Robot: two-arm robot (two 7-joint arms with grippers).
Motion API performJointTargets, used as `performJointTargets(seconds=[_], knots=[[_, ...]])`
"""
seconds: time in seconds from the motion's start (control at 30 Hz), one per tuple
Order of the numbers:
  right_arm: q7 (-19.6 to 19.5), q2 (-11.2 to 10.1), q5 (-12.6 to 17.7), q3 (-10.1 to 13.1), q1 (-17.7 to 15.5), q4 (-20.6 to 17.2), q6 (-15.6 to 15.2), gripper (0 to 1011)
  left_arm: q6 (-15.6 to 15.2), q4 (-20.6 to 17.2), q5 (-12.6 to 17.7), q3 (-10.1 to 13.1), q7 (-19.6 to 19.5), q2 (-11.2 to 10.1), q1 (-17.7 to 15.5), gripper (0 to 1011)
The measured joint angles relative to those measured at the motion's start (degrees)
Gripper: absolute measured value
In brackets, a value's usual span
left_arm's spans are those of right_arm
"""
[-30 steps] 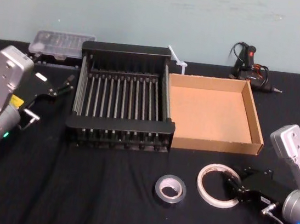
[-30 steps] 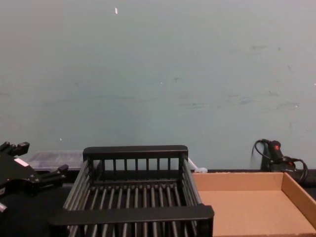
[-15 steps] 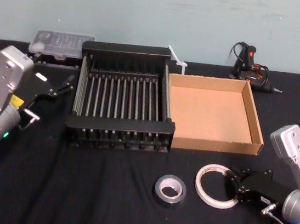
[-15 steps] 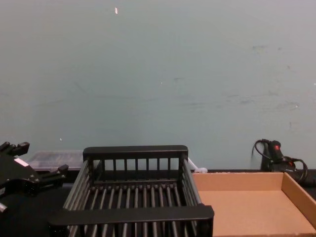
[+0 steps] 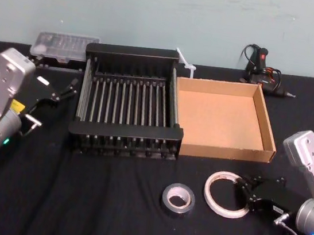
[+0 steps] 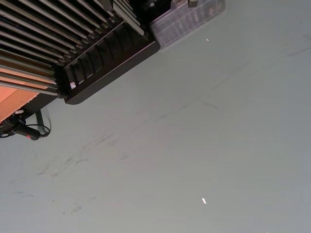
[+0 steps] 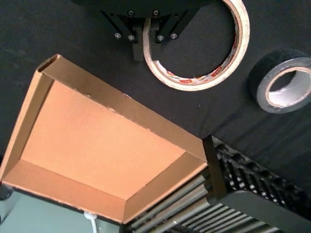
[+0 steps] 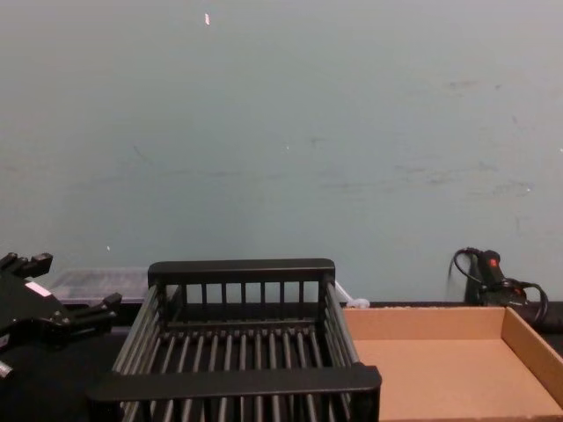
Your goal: Pick up the white tape and place it into the black box , Pick up the silver tape and place it into the brown box.
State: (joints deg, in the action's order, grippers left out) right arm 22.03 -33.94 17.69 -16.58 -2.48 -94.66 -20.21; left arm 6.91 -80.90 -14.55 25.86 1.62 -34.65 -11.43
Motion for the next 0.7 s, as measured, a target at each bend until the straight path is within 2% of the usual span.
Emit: performJointTargets(seconds=[0.47, 0.7], knots=[[2.1, -1.0, 2.1, 1.1, -0.7, -3.1, 3.0, 94, 0.0, 0.0, 0.0, 0.0, 0.0, 0.0, 0.0, 1001], [1.5, -0.9, 2.8, 1.3, 1.1, -3.6, 3.2, 93, 0.0, 0.0, 0.0, 0.0, 0.0, 0.0, 0.0, 1001]])
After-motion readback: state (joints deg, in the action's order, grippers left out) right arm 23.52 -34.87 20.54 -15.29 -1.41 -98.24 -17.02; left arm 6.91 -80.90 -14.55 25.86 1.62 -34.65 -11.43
